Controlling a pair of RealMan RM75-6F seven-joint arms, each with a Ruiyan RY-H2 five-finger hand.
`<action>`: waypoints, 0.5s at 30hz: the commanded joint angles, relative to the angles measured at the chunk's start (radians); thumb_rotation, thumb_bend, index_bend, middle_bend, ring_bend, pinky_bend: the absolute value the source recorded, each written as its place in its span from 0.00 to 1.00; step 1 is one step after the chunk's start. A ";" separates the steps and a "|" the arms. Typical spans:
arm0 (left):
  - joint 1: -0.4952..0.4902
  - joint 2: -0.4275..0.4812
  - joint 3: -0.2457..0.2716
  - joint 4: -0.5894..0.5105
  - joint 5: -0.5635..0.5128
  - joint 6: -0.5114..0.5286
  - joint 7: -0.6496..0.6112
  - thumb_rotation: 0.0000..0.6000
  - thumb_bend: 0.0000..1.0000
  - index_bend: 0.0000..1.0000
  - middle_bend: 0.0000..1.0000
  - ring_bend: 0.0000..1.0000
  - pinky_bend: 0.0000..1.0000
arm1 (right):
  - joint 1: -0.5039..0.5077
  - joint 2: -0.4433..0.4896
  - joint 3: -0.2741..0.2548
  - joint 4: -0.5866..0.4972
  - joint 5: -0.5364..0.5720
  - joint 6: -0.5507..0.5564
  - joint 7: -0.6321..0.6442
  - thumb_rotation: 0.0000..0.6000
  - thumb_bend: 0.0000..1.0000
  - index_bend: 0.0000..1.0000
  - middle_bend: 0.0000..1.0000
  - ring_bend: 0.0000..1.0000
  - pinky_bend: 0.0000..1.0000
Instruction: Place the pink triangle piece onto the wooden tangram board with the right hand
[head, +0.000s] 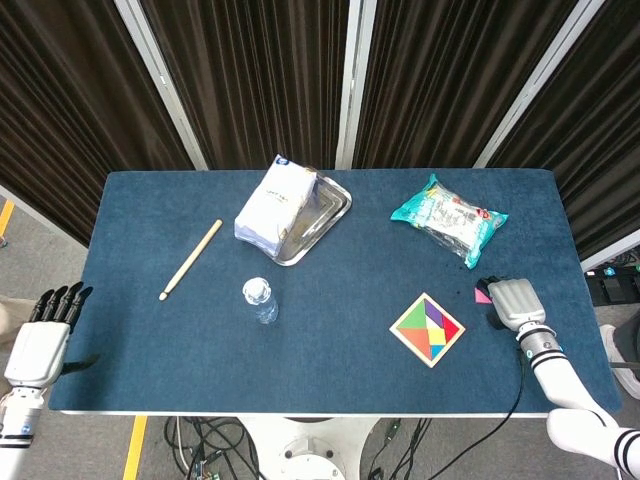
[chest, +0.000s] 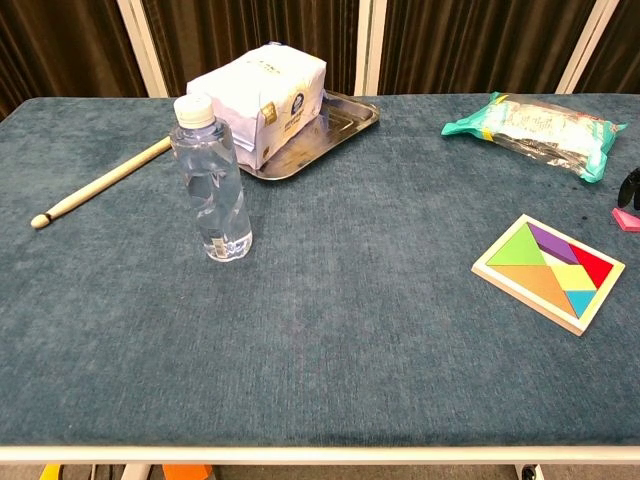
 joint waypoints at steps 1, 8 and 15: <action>0.000 -0.001 0.001 0.002 0.000 -0.001 -0.001 1.00 0.00 0.04 0.01 0.00 0.07 | 0.002 -0.003 -0.001 0.002 -0.004 0.004 0.006 1.00 0.26 0.27 0.31 0.63 0.75; 0.000 -0.004 0.001 0.006 0.000 0.001 -0.005 1.00 0.00 0.04 0.01 0.00 0.07 | 0.003 -0.006 -0.007 0.006 -0.024 0.017 0.035 1.00 0.27 0.23 0.32 0.63 0.75; 0.001 -0.005 0.002 0.007 -0.003 -0.002 -0.005 1.00 0.00 0.04 0.01 0.00 0.07 | 0.012 -0.004 -0.017 0.008 -0.006 0.003 0.024 1.00 0.27 0.23 0.33 0.63 0.75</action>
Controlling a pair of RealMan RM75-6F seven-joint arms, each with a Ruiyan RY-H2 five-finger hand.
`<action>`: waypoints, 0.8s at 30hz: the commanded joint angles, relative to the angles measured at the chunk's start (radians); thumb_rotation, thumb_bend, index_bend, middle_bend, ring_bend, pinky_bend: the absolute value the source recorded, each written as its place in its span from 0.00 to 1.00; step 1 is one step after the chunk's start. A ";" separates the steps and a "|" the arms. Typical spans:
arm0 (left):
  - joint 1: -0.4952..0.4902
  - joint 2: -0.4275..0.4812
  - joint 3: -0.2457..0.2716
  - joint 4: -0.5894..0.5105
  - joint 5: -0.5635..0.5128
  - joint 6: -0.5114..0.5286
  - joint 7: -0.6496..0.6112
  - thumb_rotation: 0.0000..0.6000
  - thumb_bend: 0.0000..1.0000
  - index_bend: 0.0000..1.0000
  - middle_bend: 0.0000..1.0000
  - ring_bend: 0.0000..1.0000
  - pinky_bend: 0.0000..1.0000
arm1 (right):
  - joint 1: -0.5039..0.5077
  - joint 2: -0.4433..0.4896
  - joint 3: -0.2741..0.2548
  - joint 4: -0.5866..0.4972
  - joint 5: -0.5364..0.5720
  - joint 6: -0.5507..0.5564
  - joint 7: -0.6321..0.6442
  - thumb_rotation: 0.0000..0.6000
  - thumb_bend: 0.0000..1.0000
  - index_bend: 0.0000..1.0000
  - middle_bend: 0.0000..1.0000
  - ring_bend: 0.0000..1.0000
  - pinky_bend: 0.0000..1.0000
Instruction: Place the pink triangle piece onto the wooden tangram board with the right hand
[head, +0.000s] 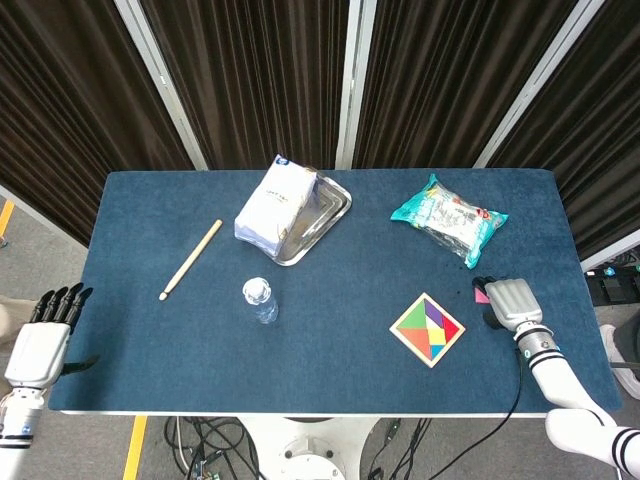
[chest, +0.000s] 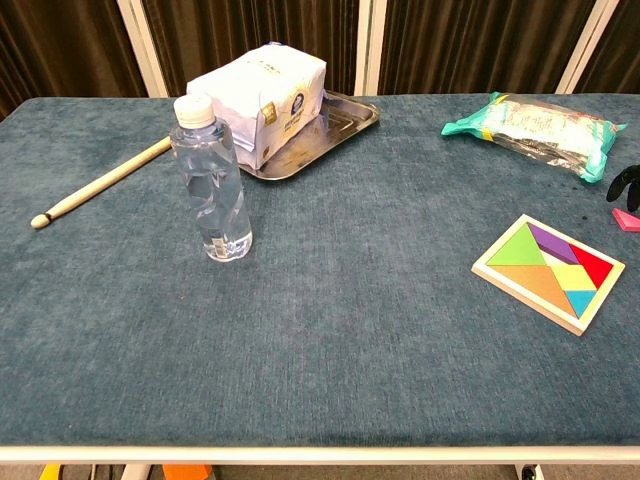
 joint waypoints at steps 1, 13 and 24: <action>-0.001 0.000 0.000 0.000 0.000 -0.001 0.001 1.00 0.00 0.04 0.01 0.00 0.07 | 0.002 0.001 -0.003 -0.003 0.007 0.000 -0.007 1.00 0.27 0.23 0.33 0.63 0.75; -0.002 -0.004 0.002 0.002 -0.002 -0.007 0.002 1.00 0.00 0.04 0.01 0.00 0.07 | 0.013 0.004 -0.010 -0.007 0.015 0.006 -0.014 1.00 0.27 0.23 0.35 0.63 0.75; -0.005 -0.005 0.004 0.003 -0.002 -0.013 0.001 1.00 0.00 0.04 0.01 0.00 0.07 | 0.019 -0.024 -0.014 0.023 0.021 0.038 -0.054 1.00 0.28 0.26 0.35 0.63 0.75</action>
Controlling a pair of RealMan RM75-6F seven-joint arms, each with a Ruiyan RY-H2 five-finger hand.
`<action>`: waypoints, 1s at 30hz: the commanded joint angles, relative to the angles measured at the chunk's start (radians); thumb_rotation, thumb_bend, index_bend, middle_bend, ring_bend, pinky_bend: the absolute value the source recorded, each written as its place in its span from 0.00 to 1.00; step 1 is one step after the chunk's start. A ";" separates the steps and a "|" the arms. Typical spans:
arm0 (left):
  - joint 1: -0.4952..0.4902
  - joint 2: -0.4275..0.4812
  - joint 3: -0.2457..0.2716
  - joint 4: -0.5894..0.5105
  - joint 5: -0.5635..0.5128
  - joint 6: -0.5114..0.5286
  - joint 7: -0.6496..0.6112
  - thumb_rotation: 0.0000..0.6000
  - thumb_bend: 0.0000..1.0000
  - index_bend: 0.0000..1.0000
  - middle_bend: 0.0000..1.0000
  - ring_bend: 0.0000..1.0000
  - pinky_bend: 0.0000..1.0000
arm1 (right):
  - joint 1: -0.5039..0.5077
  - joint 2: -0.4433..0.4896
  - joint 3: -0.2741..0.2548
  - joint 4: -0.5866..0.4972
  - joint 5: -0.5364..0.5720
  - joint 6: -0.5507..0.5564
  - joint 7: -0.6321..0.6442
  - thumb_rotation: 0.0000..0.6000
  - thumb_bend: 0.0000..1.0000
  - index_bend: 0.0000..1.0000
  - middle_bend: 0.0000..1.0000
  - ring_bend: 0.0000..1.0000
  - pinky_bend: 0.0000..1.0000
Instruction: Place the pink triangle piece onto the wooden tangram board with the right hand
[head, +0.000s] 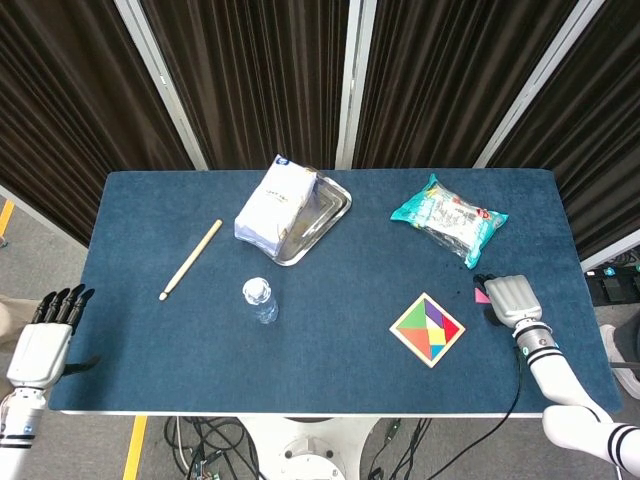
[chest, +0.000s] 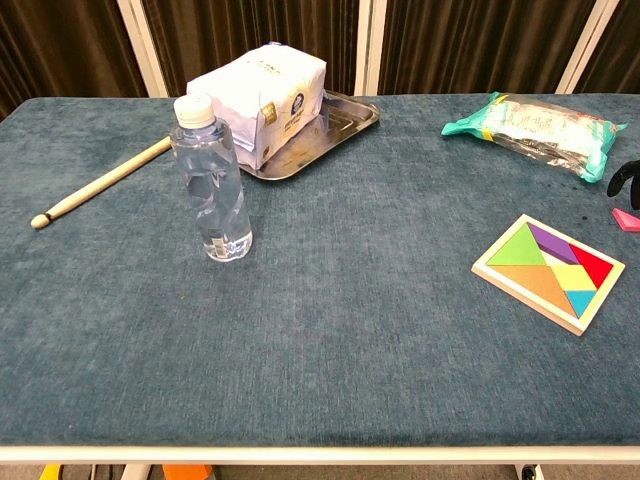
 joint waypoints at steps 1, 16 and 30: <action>-0.001 0.000 0.000 0.001 0.001 -0.001 0.000 1.00 0.00 0.04 0.01 0.00 0.07 | -0.001 -0.010 0.000 0.009 -0.002 0.012 -0.005 1.00 0.28 0.27 0.35 0.63 0.75; 0.000 -0.003 0.002 0.008 -0.003 -0.005 -0.008 1.00 0.00 0.04 0.01 0.00 0.07 | -0.003 -0.041 0.003 0.036 0.006 0.041 -0.029 1.00 0.28 0.34 0.29 0.63 0.75; 0.000 -0.009 0.004 0.021 -0.005 -0.010 -0.017 1.00 0.00 0.04 0.01 0.00 0.08 | -0.008 -0.062 0.000 0.054 -0.006 0.041 -0.012 1.00 0.28 0.34 0.34 0.63 0.75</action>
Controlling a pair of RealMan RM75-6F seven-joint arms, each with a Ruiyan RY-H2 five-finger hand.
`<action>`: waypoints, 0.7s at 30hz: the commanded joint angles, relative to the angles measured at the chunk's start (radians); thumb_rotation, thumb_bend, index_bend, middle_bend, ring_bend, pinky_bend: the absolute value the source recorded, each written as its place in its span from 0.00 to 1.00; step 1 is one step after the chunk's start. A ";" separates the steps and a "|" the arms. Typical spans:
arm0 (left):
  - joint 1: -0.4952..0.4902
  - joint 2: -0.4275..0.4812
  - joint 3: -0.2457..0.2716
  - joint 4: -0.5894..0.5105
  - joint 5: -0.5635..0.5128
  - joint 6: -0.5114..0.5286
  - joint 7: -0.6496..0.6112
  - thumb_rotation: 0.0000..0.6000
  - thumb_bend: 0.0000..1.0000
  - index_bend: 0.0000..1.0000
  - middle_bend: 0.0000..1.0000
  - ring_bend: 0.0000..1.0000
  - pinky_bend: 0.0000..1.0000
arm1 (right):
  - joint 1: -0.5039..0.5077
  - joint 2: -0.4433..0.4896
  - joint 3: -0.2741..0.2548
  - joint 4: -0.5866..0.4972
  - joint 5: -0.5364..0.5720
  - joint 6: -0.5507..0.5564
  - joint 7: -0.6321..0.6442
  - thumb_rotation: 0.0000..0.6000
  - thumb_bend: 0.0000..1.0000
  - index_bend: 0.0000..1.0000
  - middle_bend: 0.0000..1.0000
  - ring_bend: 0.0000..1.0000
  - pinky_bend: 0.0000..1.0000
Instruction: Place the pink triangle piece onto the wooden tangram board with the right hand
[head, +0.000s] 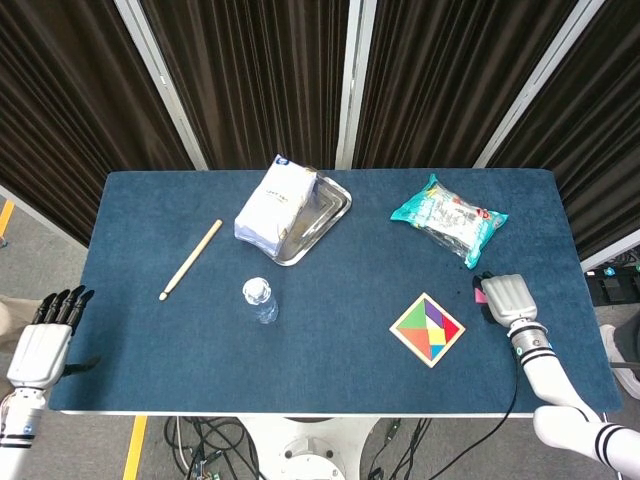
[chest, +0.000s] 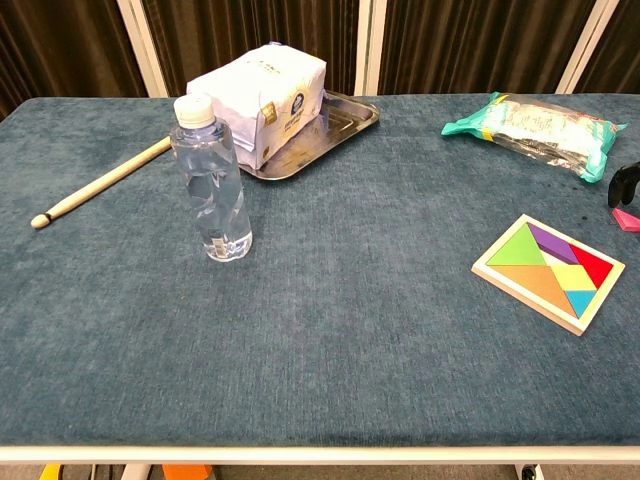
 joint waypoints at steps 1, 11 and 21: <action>0.000 -0.001 0.001 0.002 0.000 -0.001 -0.001 1.00 0.00 0.04 0.01 0.00 0.08 | -0.001 -0.001 -0.001 0.001 0.001 -0.001 -0.001 1.00 0.28 0.34 0.34 0.63 0.75; 0.001 -0.007 0.002 0.013 -0.002 -0.003 -0.009 1.00 0.00 0.04 0.01 0.00 0.08 | -0.004 -0.010 -0.002 0.003 -0.004 -0.001 0.007 1.00 0.28 0.34 0.36 0.63 0.75; 0.004 -0.008 0.003 0.018 -0.003 -0.003 -0.017 1.00 0.00 0.04 0.01 0.00 0.08 | -0.006 -0.012 0.001 0.000 -0.020 0.009 0.015 1.00 0.28 0.33 0.38 0.63 0.75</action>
